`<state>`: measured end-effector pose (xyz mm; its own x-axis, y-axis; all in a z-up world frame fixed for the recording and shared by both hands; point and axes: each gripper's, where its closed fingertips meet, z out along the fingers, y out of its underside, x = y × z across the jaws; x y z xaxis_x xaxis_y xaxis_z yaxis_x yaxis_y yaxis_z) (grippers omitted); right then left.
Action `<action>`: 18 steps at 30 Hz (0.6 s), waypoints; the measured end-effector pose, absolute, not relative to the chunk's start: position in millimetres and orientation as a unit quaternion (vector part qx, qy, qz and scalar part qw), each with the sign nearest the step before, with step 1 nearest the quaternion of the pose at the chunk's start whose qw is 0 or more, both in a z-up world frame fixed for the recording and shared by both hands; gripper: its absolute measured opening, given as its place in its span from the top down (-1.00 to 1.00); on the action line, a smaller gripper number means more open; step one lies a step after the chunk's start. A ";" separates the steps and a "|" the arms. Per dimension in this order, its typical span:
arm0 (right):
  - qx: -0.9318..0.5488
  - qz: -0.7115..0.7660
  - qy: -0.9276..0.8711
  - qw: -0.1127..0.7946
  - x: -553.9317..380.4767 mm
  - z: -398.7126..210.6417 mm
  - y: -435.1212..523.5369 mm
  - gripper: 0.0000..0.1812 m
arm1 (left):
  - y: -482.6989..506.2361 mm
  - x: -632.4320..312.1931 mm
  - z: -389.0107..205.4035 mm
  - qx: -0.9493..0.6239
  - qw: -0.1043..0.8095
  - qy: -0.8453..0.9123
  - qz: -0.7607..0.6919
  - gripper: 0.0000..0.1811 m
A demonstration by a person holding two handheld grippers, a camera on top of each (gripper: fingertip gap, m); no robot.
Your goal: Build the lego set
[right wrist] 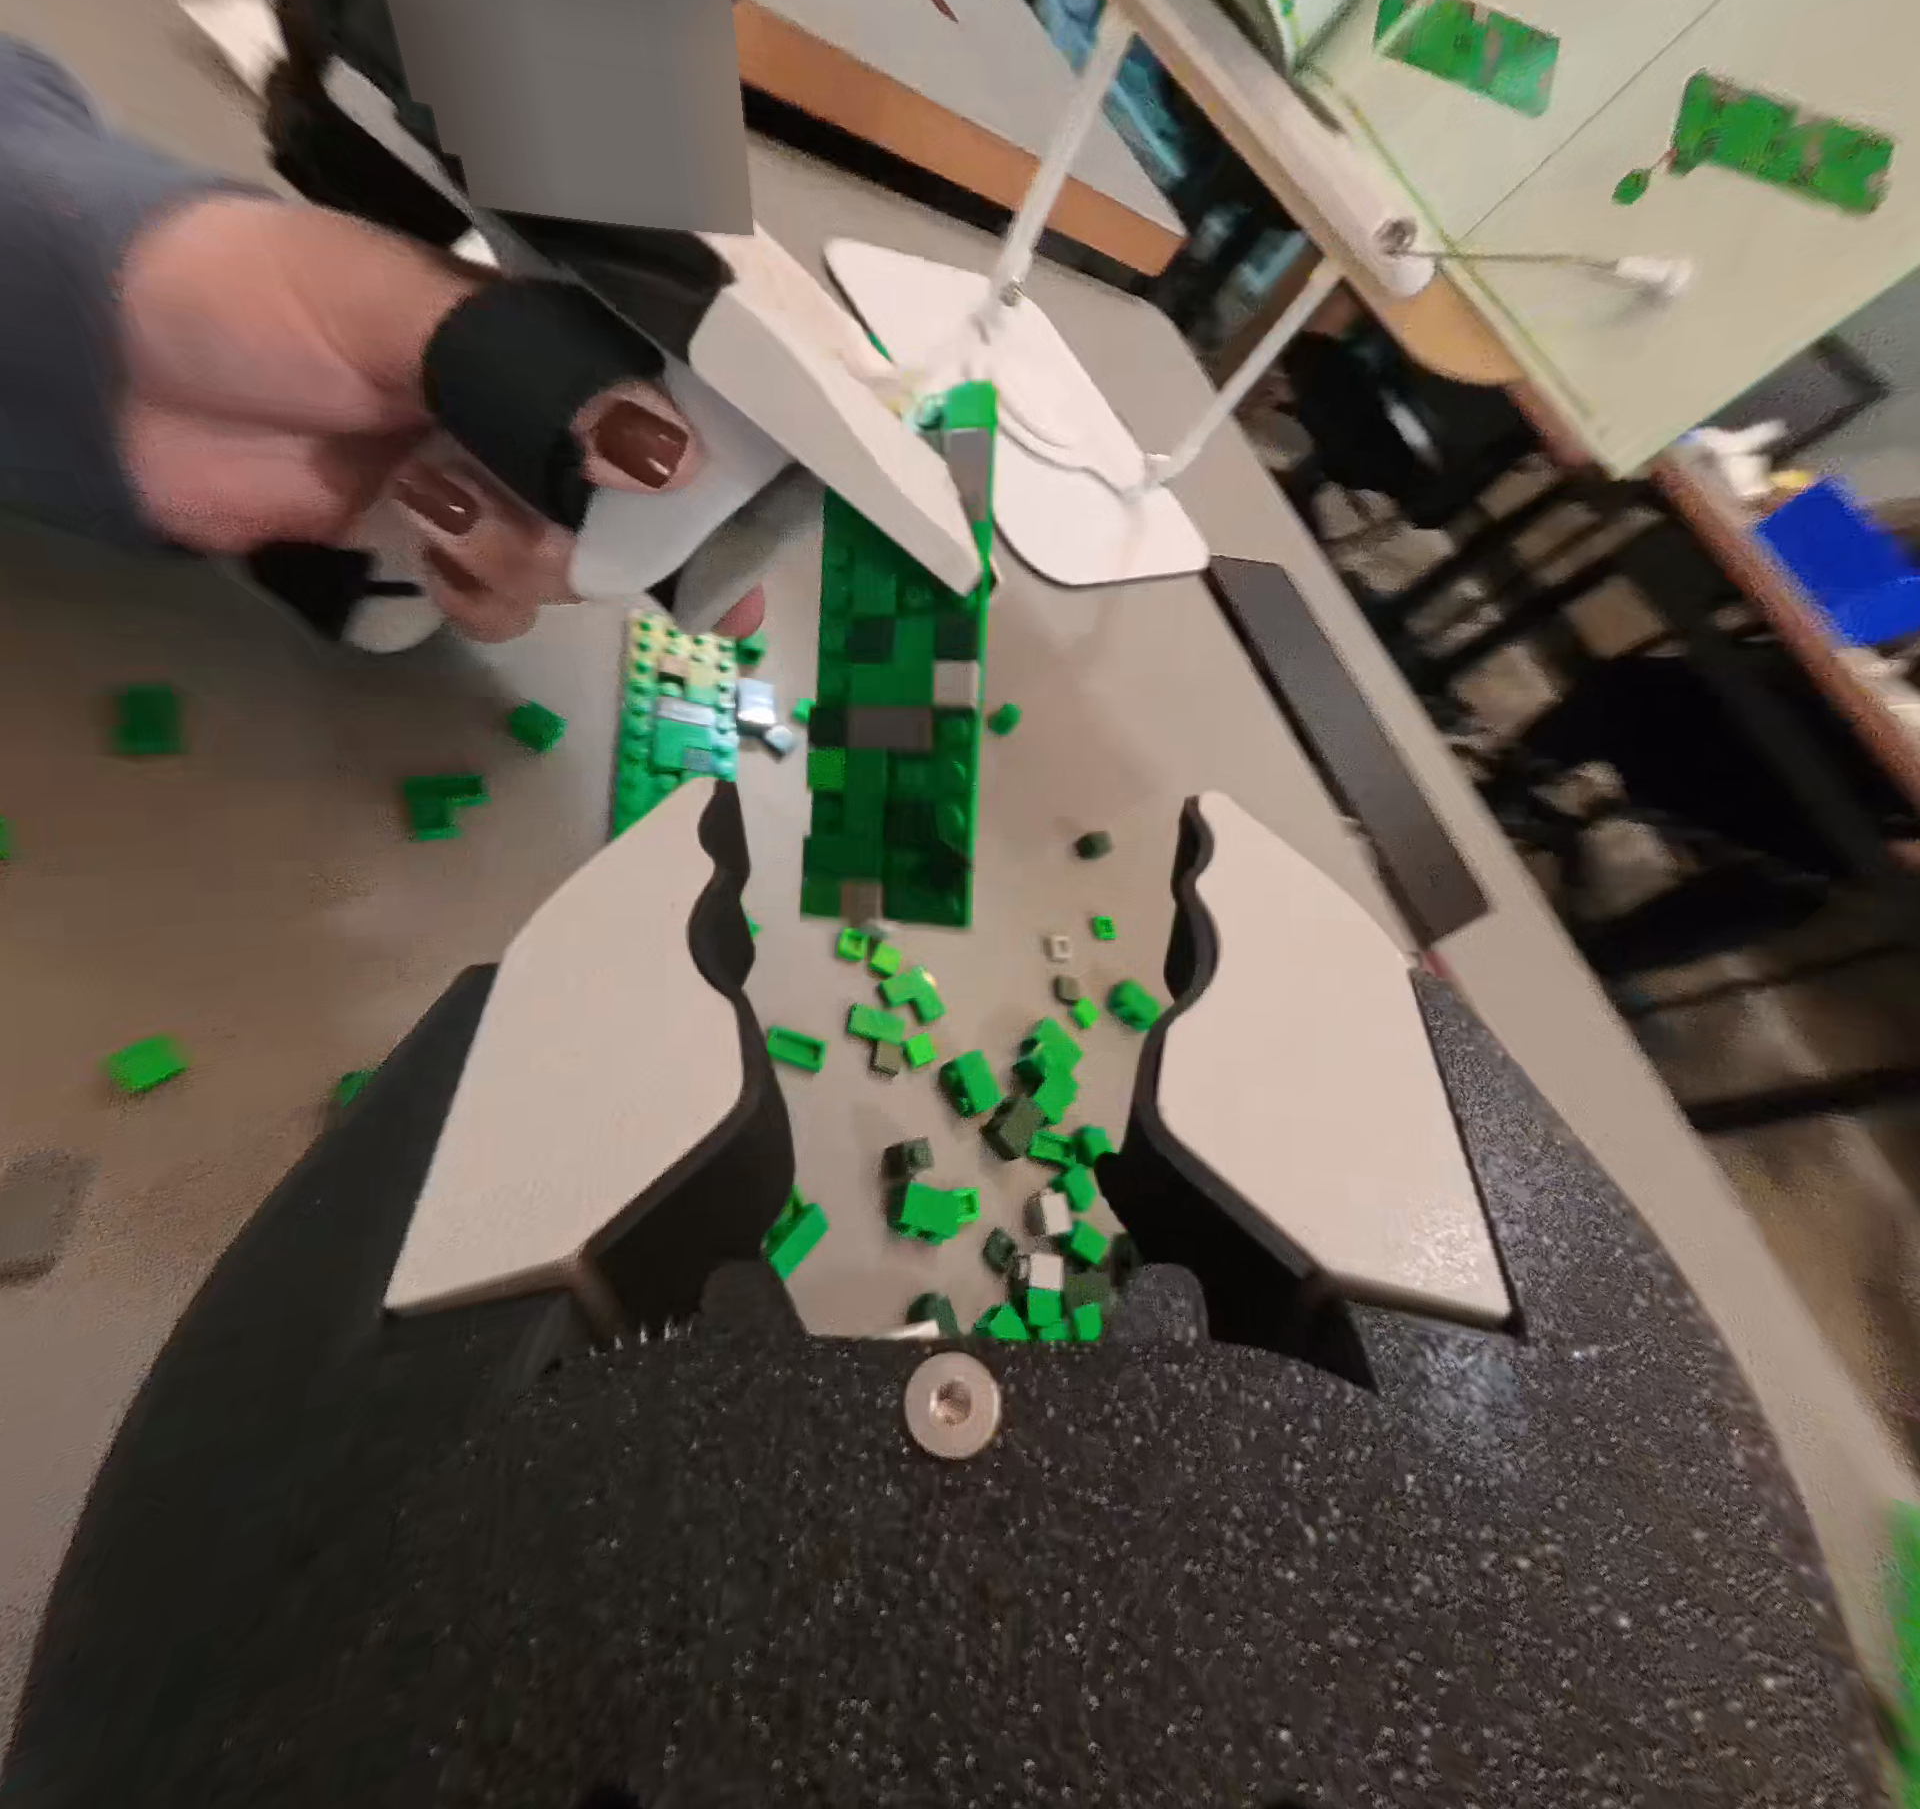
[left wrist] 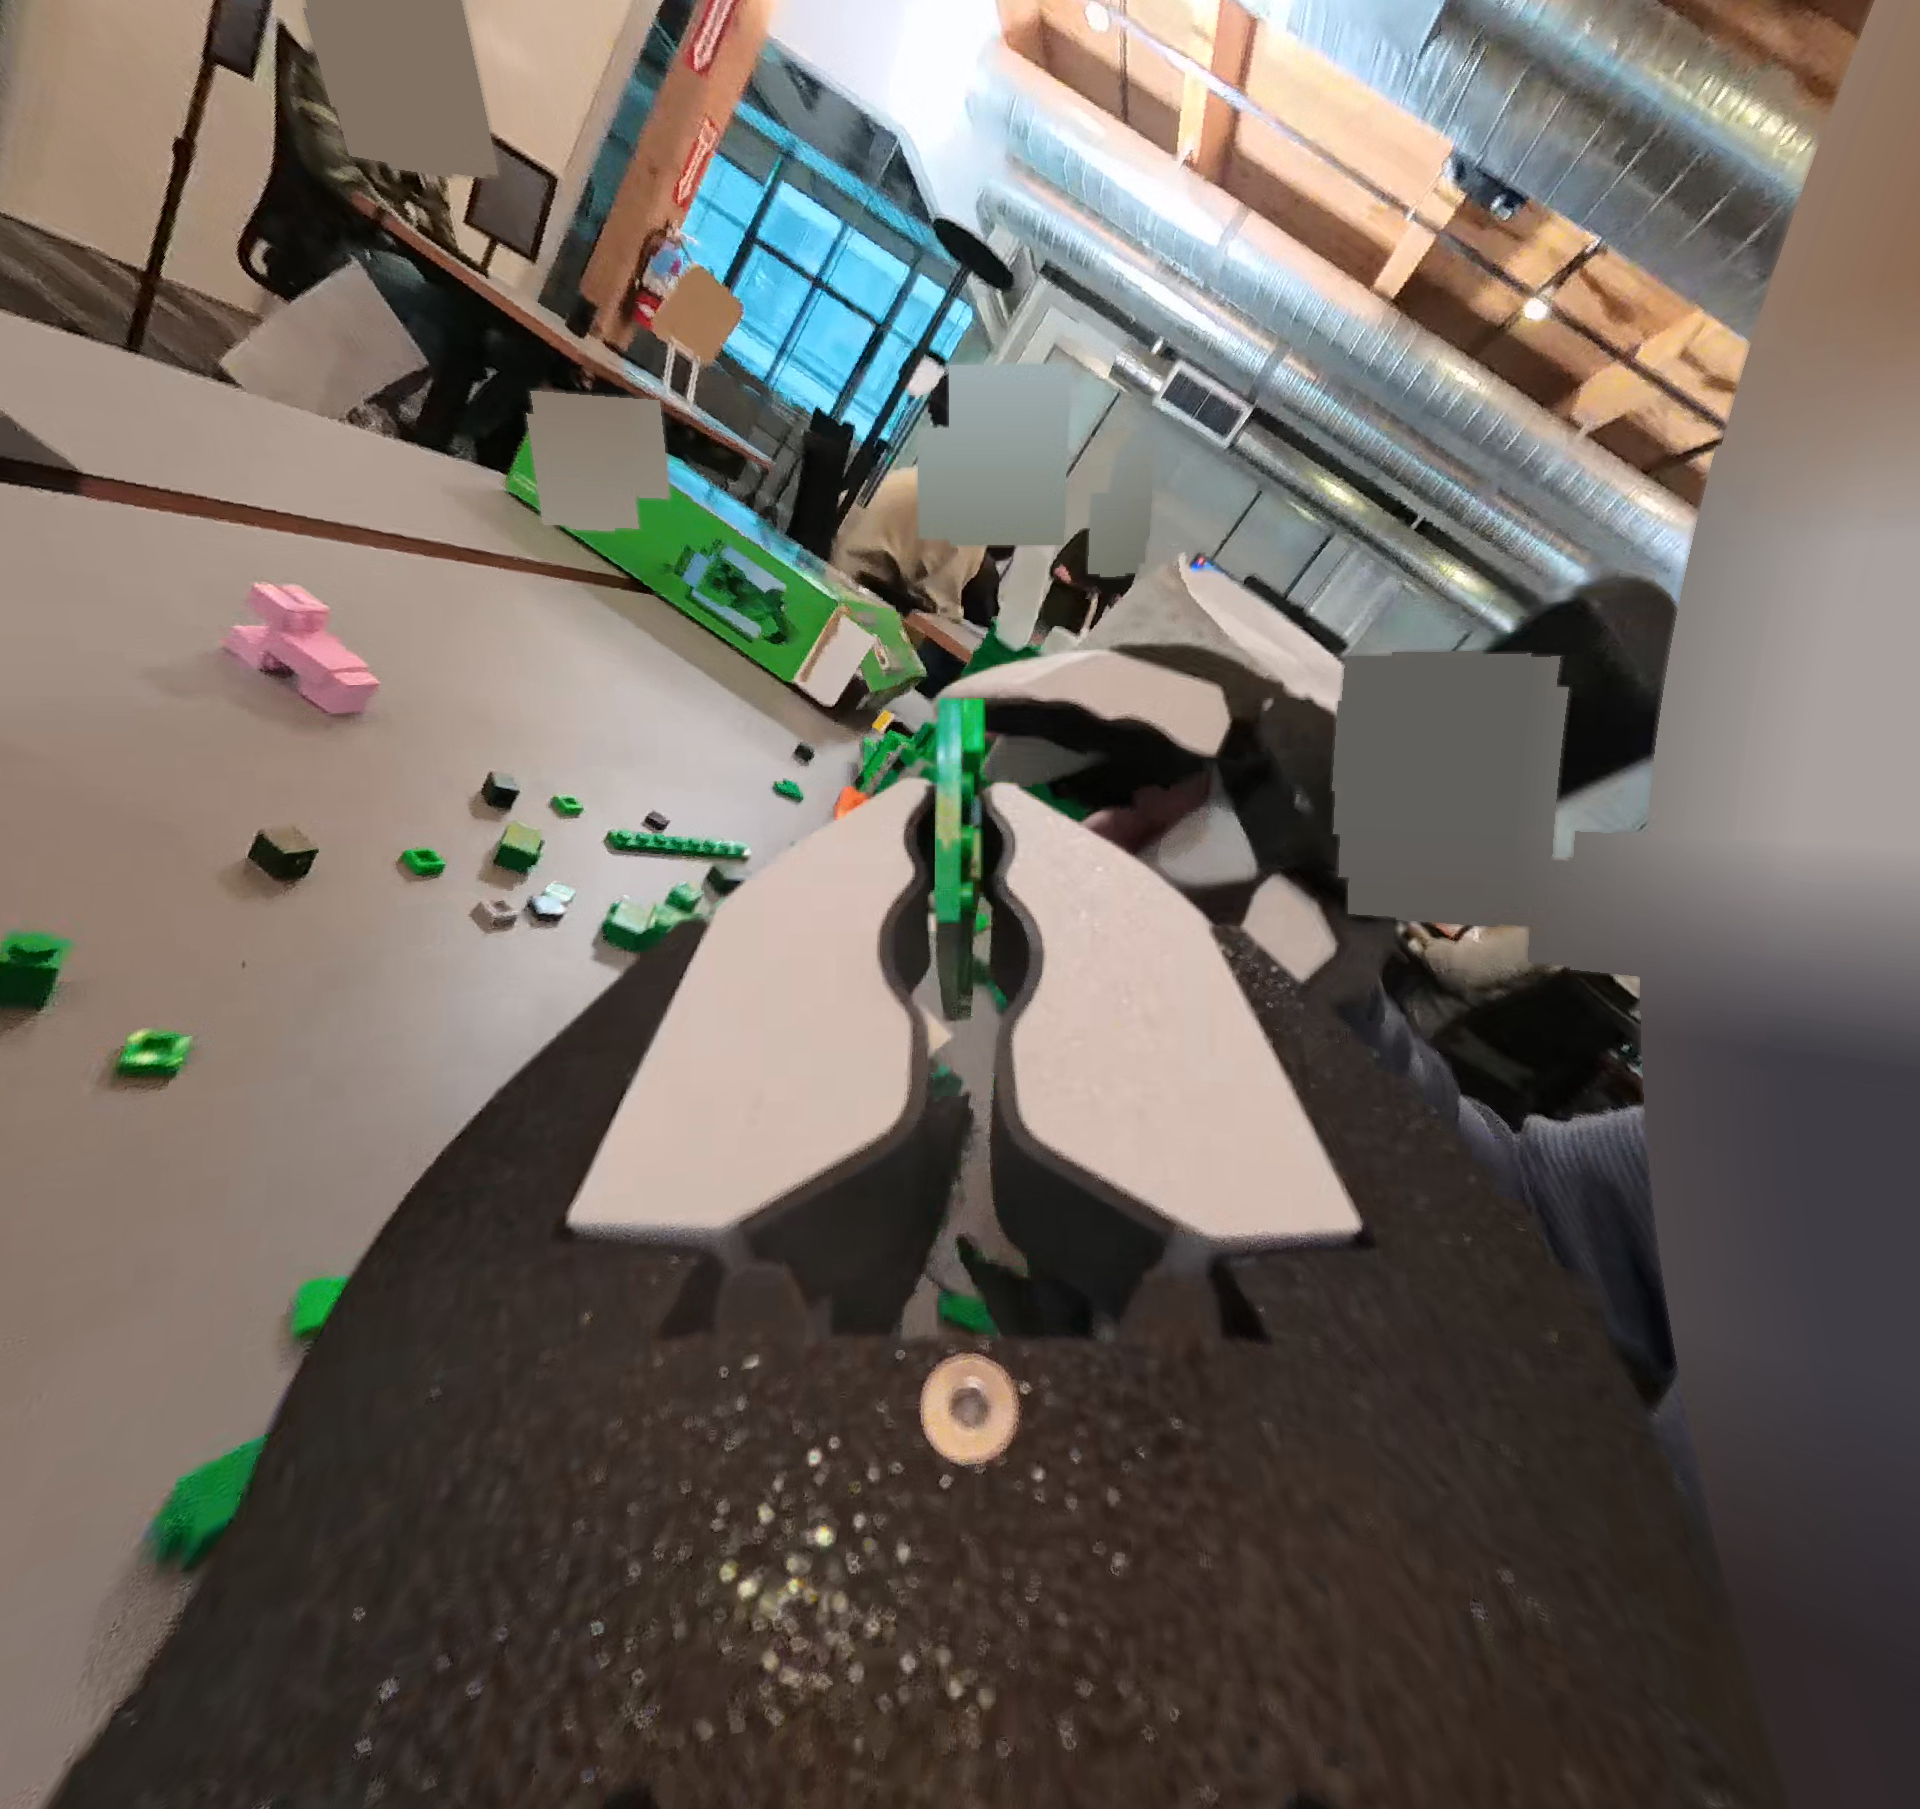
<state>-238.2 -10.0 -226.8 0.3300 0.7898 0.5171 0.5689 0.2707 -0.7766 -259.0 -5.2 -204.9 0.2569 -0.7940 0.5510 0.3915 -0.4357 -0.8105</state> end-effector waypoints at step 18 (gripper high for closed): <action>-0.491 -0.071 -0.713 0.495 -233.1 -278.9 -13.4 0.53 | -48.2 -222.8 -245.6 -0.660 0.330 0.320 -0.595 0.55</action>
